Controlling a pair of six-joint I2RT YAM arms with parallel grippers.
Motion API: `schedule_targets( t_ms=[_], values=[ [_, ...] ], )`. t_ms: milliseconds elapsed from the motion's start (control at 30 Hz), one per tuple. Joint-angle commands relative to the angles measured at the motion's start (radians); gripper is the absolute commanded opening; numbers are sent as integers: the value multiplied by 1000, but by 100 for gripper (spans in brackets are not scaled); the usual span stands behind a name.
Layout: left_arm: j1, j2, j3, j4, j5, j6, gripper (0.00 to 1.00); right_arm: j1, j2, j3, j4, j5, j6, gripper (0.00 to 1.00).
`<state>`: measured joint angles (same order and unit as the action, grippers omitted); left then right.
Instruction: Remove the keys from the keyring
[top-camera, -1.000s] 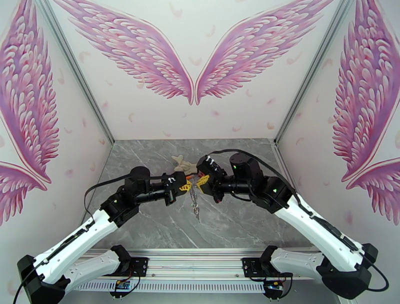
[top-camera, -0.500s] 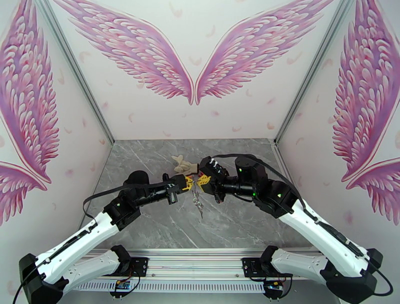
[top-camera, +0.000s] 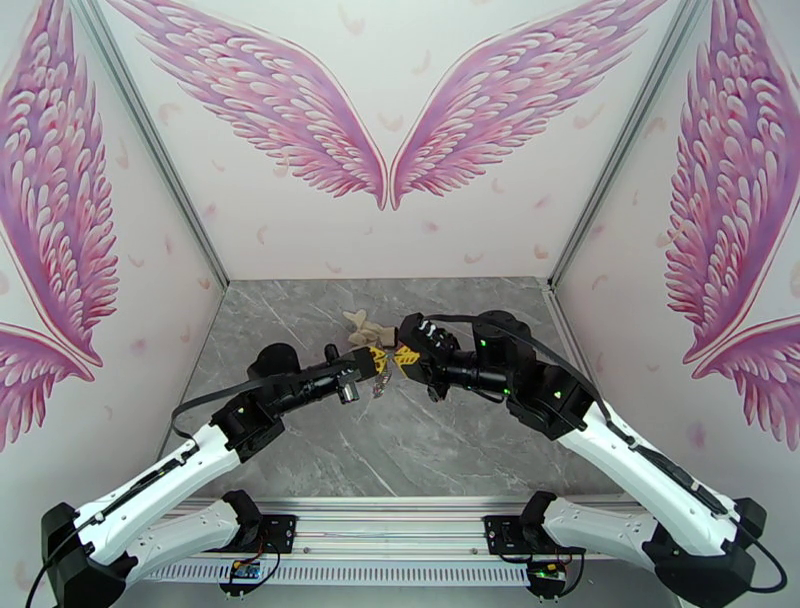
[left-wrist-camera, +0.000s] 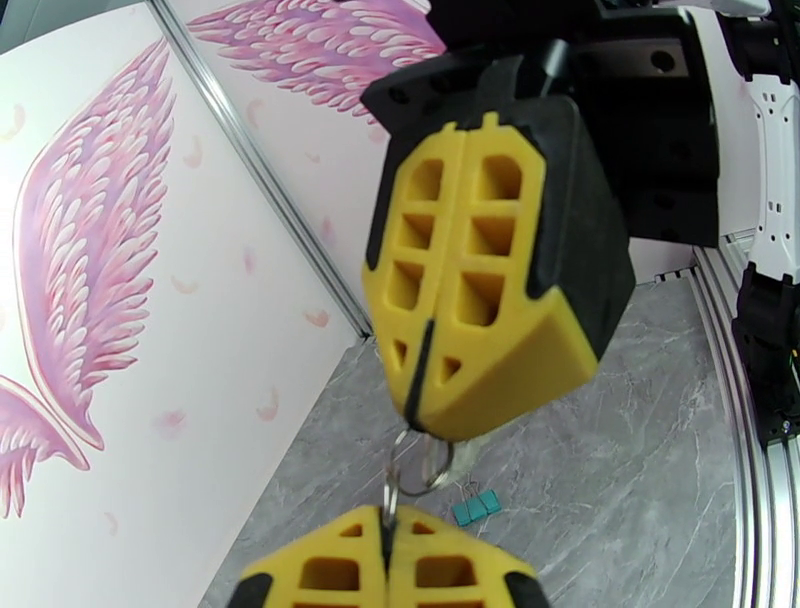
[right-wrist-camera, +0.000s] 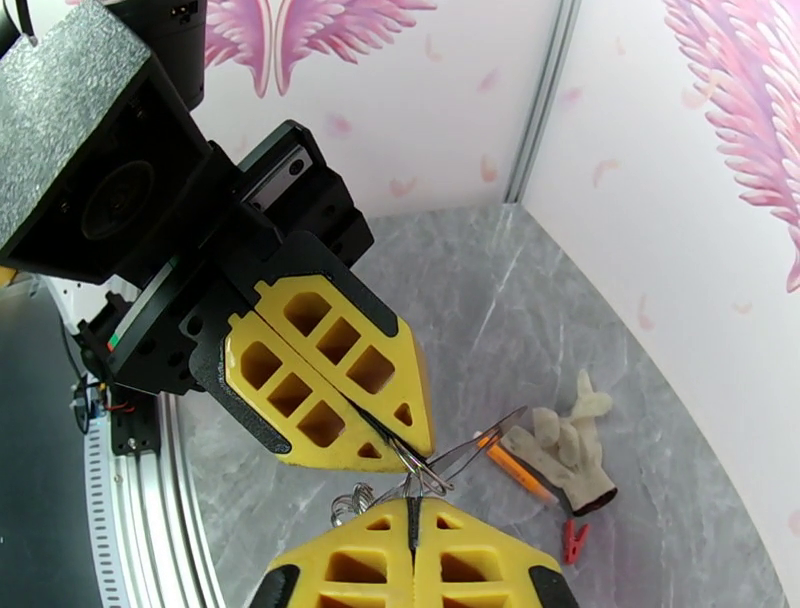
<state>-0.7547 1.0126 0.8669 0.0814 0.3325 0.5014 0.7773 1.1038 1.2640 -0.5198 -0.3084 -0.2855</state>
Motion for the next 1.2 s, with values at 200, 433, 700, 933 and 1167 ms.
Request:
schedule_targets(
  t_ms=[200,433,700,933,1167],
  values=[
    [0,8,93,-205,-37,-22,12,-9,39,67,-35,24,34,0],
    [3,-43,64,-229,22,-74,24,-62,58,81,-71,-80,62,0],
    [15,-77,-8,-105,90,-94,29,-161,39,33,-25,-266,112,0],
    [19,-29,5,-90,142,-34,35,-207,30,11,8,-376,134,0],
    [26,21,42,-84,126,-13,38,-219,33,-2,24,-422,138,0]
  ],
)
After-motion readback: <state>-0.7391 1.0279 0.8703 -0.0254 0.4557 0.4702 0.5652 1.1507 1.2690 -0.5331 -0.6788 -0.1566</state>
